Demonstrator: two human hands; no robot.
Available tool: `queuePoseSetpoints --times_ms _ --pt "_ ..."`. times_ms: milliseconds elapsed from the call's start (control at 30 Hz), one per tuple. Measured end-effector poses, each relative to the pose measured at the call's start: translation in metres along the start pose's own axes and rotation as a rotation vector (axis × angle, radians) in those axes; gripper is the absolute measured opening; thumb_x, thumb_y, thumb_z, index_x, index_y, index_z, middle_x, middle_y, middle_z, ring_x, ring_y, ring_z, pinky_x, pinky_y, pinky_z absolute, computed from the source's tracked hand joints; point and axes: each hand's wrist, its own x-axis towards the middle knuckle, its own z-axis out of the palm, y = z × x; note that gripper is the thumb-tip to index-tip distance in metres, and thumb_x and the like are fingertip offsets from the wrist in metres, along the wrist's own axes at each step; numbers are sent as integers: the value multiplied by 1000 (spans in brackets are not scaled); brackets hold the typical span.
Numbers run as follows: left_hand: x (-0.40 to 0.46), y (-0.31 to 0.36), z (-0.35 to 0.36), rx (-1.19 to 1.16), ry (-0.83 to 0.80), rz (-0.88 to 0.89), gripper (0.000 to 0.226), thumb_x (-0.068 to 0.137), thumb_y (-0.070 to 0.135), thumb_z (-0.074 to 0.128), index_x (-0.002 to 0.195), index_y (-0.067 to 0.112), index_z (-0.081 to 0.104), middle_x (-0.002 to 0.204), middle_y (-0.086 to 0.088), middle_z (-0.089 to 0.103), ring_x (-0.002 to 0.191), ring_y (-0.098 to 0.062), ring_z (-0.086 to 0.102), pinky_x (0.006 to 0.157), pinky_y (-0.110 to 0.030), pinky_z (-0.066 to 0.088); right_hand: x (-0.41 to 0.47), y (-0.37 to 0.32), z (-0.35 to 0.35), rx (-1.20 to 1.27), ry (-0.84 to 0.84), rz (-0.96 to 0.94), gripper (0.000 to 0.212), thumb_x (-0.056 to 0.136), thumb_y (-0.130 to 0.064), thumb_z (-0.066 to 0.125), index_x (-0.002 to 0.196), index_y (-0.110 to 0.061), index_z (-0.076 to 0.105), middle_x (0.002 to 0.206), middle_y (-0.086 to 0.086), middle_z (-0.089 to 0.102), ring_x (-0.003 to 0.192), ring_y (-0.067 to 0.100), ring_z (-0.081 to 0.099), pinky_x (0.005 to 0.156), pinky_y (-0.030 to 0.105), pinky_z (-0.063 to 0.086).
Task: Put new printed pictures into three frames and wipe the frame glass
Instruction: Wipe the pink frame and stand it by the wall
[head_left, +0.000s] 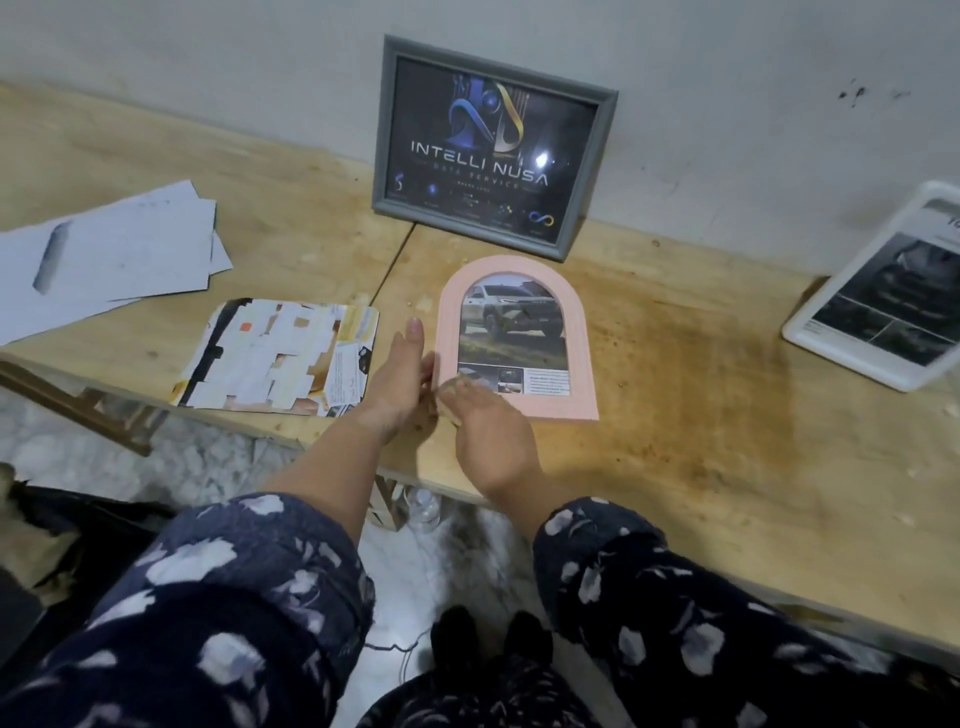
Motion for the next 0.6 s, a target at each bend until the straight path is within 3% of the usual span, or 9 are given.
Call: queuePoseSetpoints --times_ms 67,133,233,333,433,533,600 --pt "-4 -3 -4 140 98 140 87 84 77 20 151 21 26 134 -1 57 129 -25 47 111 -42 29 13 8 -19 156 35 98 44 90 -5 45 129 -21 59 129 1 62 118 22 57 99 32 43" --pt "-6 -12 -6 433 212 289 70 94 60 35 151 19 24 141 -5 51 132 -26 44 110 -44 32 32 17 -41 269 52 227 38 93 -10 46 124 -24 62 118 0 67 104 23 63 86 31 51" --pt "-10 -21 -3 740 269 421 85 84 71 45 149 19 27 144 -4 45 133 -23 39 111 -47 27 80 23 -63 306 69 292 33 93 -11 48 120 -21 65 111 1 68 96 23 63 75 26 48" --pt "-5 -27 5 861 234 459 103 73 84 39 150 20 18 153 0 32 142 -17 26 119 -46 8 129 22 -70 331 35 244 32 90 -11 52 118 -17 67 117 6 67 101 24 63 89 36 52" --pt "-2 -34 9 1019 283 478 109 71 89 25 153 19 7 160 4 15 148 -13 7 119 -42 -3 168 24 -73 132 12 192 39 88 -8 53 124 -18 62 125 6 63 110 26 60 91 31 49" --pt "1 -36 6 1075 308 503 108 73 88 21 154 19 0 161 5 7 148 -12 3 119 -42 -4 194 29 -73 -52 56 233 44 89 -1 45 128 -14 59 128 12 60 114 30 58 89 32 47" --pt "3 -35 7 1081 299 501 110 72 89 18 153 18 -5 162 4 4 148 -12 3 119 -43 -5 197 37 -68 -164 58 322 36 91 1 43 121 -5 62 121 18 62 109 34 60 86 34 48"
